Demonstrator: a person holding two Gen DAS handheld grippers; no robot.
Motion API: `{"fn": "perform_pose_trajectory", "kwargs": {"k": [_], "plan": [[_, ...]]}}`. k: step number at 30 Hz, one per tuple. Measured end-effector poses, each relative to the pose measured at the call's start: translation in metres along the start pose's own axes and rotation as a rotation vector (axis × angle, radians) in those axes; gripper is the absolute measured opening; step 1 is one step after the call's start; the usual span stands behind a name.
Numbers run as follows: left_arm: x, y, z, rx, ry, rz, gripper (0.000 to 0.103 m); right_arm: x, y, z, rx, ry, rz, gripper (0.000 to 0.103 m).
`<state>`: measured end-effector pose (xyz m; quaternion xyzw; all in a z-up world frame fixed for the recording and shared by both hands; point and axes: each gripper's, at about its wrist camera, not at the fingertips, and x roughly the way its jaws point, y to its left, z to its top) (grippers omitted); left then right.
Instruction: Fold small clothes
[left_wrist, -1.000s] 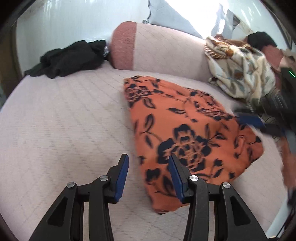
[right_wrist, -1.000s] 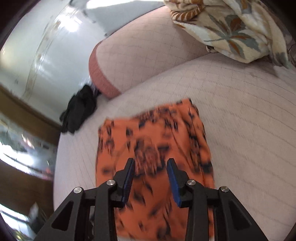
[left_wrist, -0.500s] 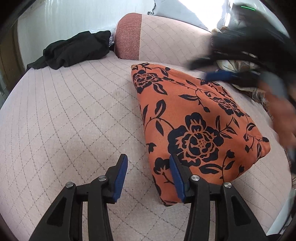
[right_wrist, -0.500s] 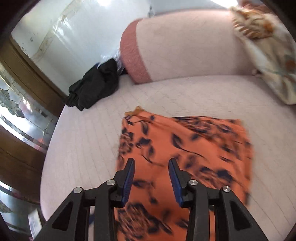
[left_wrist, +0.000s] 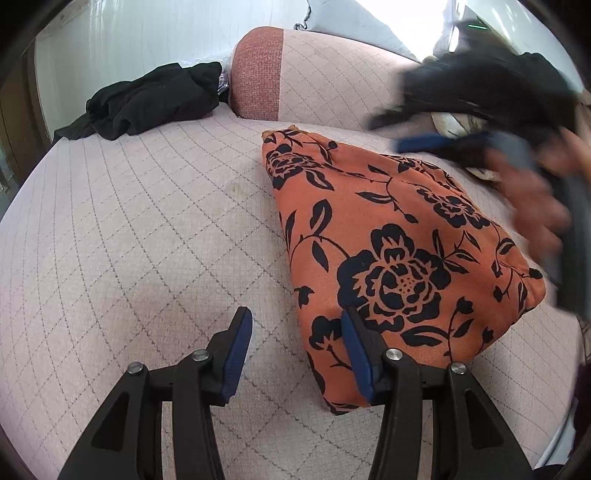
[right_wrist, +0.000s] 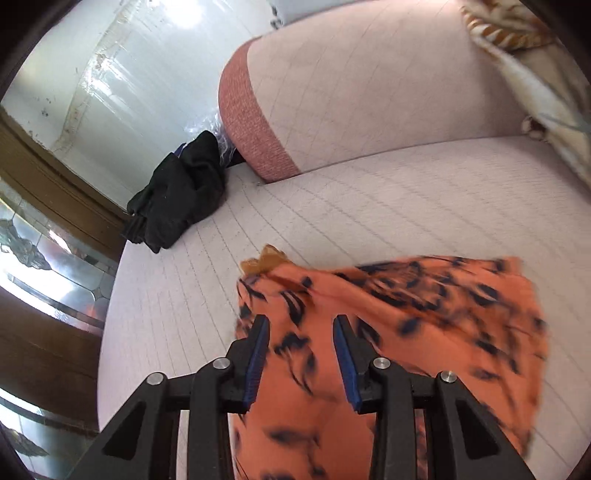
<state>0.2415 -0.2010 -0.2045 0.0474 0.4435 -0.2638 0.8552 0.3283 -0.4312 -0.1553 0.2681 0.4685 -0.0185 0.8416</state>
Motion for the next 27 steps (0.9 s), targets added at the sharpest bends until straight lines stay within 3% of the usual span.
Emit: {"fn": "perform_pose_trajectory", "kwargs": {"k": [7, 12, 21, 27], "plan": [[-0.001, -0.005, -0.002, 0.022, -0.016, 0.033, 0.052, -0.088, -0.029, -0.081, -0.051, -0.024, -0.102, 0.039], [-0.003, -0.005, -0.004, 0.03, -0.019, 0.042, 0.055, -0.083, -0.063, -0.138, -0.015, 0.004, -0.116, 0.04], [0.0, -0.005, -0.005, 0.049, -0.04, 0.079, 0.057, -0.123, -0.058, -0.124, 0.009, -0.089, -0.045, 0.04], [0.001, -0.007, -0.004, 0.06, -0.041, 0.087, 0.06, -0.094, -0.071, -0.13, 0.034, 0.032, -0.091, 0.04]]}}
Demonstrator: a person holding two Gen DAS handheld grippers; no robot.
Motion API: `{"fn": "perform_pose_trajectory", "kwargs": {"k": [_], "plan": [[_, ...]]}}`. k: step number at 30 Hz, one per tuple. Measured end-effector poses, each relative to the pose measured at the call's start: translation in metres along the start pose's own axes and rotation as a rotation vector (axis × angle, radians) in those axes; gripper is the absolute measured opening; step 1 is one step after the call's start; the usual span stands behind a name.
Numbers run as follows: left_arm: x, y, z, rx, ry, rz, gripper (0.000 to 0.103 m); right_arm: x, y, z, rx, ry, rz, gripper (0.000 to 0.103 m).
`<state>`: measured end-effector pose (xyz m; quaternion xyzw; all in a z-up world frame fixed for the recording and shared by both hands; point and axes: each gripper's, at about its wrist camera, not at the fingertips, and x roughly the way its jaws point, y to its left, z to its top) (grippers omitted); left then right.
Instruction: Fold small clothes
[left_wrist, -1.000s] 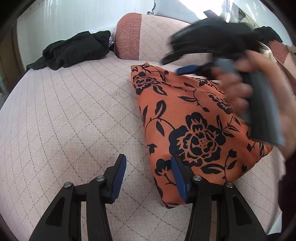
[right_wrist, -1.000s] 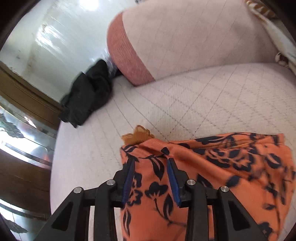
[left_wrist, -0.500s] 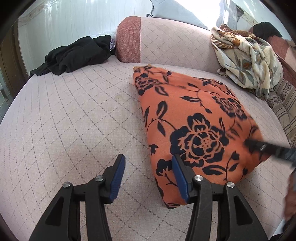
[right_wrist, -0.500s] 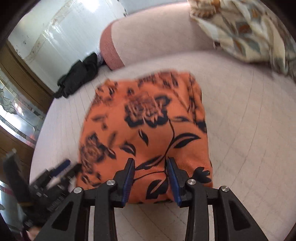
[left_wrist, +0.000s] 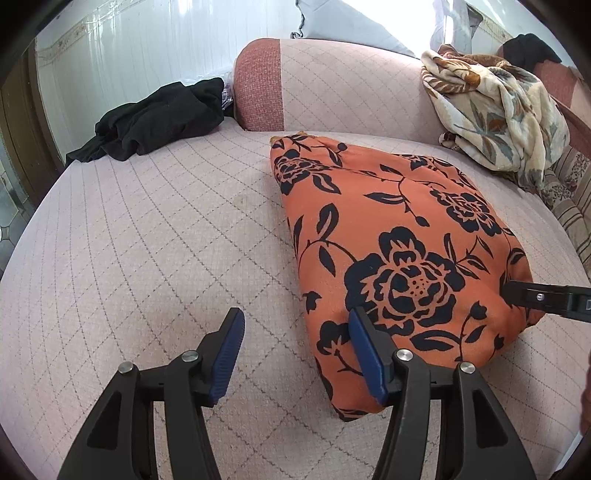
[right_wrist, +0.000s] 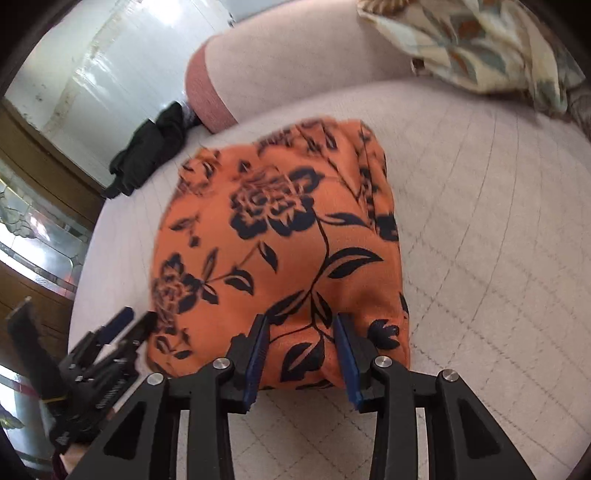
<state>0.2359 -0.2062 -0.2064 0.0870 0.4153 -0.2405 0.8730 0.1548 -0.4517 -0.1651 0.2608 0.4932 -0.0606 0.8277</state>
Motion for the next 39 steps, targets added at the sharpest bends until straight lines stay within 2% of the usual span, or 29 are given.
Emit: {"fn": "perform_pose_trajectory", "kwargs": {"k": [3, 10, 12, 15, 17, 22, 24, 26, 28, 30, 39], "plan": [[-0.001, 0.002, -0.001, 0.003, -0.005, 0.008, 0.061, -0.008, 0.002, 0.005, -0.009, -0.01, 0.012, 0.04], [-0.001, 0.001, -0.001, 0.007, -0.007, 0.022, 0.064, -0.029, -0.002, 0.006, 0.017, -0.079, 0.114, 0.041], [0.0, 0.001, -0.001, 0.01, -0.009, 0.03, 0.066, -0.028, 0.004, 0.003, -0.017, -0.076, 0.099, 0.041], [0.001, 0.002, -0.001, 0.008, -0.005, 0.031, 0.068, 0.005, 0.001, -0.002, -0.016, 0.011, 0.04, 0.042], [0.001, 0.002, -0.001, 0.01, -0.01, 0.036, 0.068, 0.006, 0.003, -0.003, -0.031, -0.018, 0.043, 0.041], [-0.001, 0.002, -0.001, 0.013, -0.014, 0.042, 0.068, -0.003, 0.003, 0.002, -0.013, -0.024, 0.08, 0.043], [-0.001, 0.001, -0.001, 0.014, -0.015, 0.044, 0.068, -0.014, 0.002, 0.006, -0.011, -0.052, 0.128, 0.043], [-0.001, 0.001, -0.001, 0.015, -0.015, 0.046, 0.069, -0.032, -0.003, 0.008, 0.007, -0.119, 0.188, 0.046], [-0.001, 0.001, 0.0, 0.011, -0.015, 0.049, 0.07, -0.044, -0.009, 0.01, 0.038, -0.196, 0.2, 0.067], [-0.002, 0.001, 0.0, 0.006, -0.019, 0.052, 0.072, -0.049, -0.014, 0.011, 0.066, -0.241, 0.197, 0.068], [-0.002, 0.001, 0.004, 0.006, -0.033, 0.052, 0.072, -0.045, -0.038, 0.017, 0.16, -0.263, 0.206, 0.068]]}}
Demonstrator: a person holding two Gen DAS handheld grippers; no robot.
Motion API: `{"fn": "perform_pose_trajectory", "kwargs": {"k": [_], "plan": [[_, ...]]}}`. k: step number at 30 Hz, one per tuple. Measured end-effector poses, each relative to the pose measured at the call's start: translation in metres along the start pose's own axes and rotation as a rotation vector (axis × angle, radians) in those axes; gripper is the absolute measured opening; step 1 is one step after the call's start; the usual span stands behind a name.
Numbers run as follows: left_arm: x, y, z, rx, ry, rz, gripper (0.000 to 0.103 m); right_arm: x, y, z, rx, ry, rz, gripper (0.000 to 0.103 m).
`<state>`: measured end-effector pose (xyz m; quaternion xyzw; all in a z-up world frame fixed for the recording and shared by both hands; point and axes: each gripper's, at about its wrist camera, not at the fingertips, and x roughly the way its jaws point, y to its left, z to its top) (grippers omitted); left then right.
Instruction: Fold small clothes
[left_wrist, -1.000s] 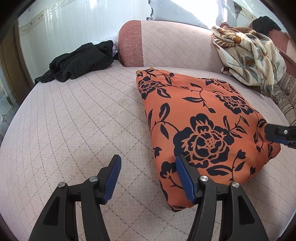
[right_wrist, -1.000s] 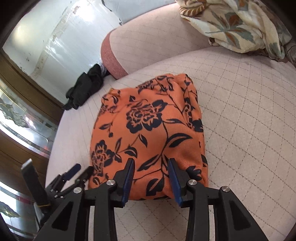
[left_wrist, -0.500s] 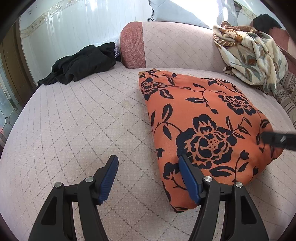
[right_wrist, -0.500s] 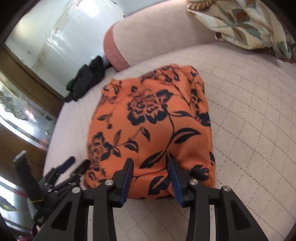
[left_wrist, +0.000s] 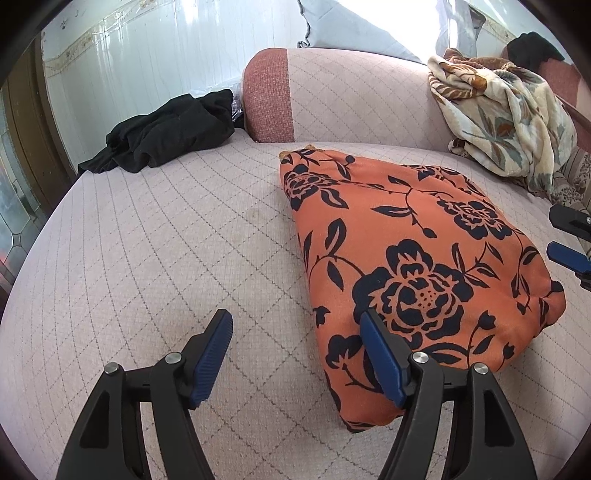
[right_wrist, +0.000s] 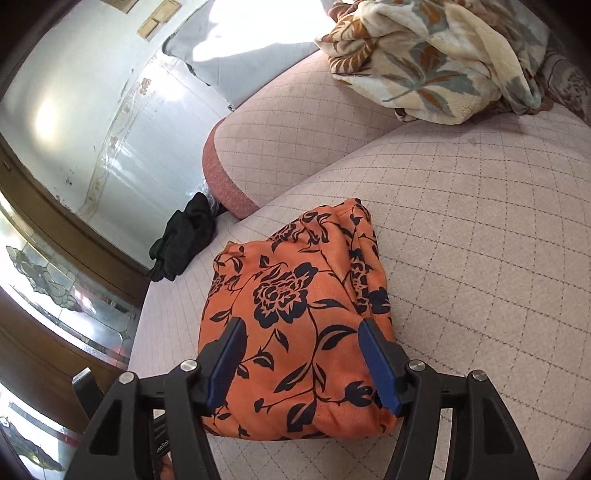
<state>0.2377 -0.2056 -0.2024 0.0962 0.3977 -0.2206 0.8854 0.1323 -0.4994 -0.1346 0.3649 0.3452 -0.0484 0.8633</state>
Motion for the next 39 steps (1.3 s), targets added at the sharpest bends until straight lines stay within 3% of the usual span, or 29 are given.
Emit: {"fn": "perform_pose_trajectory", "kwargs": {"k": [39], "plan": [[-0.005, 0.004, 0.007, 0.013, -0.039, -0.006, 0.074, 0.009, -0.001, -0.002, 0.01, -0.024, 0.044, 0.068]]}}
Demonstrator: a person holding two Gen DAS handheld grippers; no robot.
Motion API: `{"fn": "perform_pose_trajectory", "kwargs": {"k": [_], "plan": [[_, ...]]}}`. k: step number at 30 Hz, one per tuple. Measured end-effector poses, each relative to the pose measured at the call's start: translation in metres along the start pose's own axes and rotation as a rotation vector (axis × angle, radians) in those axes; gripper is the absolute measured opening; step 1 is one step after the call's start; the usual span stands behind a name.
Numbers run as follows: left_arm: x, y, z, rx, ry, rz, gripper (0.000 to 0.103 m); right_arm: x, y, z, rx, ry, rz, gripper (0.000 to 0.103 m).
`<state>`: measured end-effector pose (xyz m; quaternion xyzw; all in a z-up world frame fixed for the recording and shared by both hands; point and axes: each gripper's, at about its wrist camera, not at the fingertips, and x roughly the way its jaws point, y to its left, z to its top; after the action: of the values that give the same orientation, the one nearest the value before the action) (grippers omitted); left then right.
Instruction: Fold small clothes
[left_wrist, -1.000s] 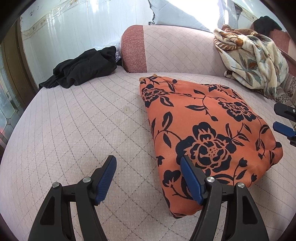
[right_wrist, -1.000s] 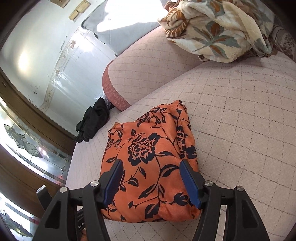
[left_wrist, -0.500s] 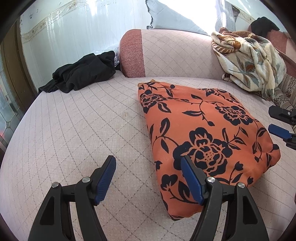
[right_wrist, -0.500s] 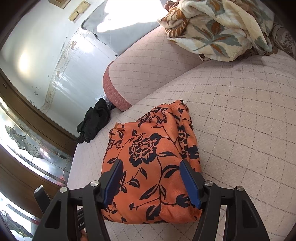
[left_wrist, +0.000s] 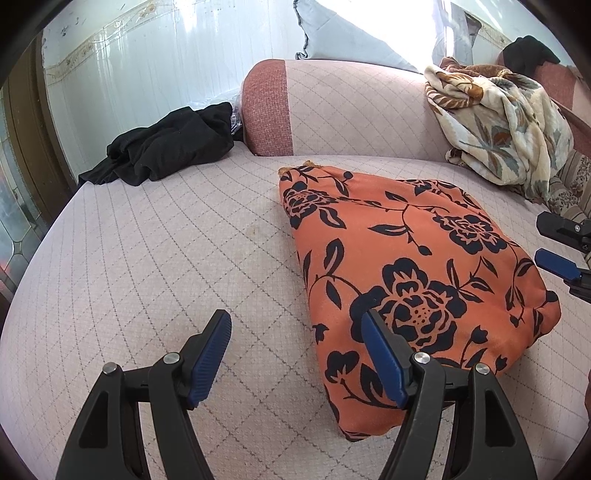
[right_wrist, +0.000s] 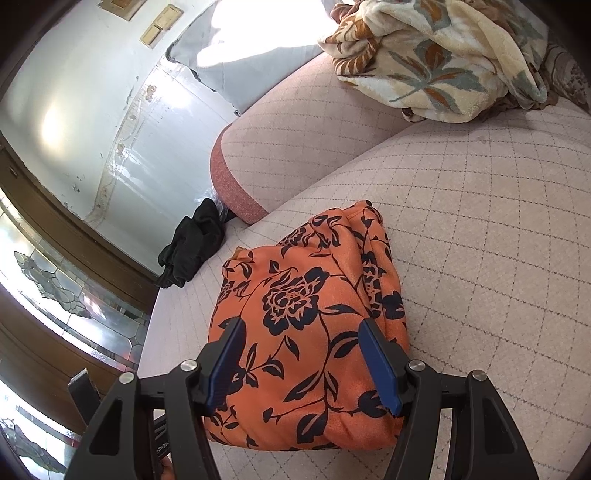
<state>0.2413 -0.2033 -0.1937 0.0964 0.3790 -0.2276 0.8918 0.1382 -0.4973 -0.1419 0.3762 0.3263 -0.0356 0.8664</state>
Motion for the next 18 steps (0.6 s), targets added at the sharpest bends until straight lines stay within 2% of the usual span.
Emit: {"fn": "perform_pose_trajectory", "kwargs": {"k": [18], "plan": [[0.0003, 0.0019, -0.0001, -0.003, -0.005, 0.004, 0.074, 0.0012, -0.0001, 0.001, -0.001, -0.003, 0.0, 0.068]]}}
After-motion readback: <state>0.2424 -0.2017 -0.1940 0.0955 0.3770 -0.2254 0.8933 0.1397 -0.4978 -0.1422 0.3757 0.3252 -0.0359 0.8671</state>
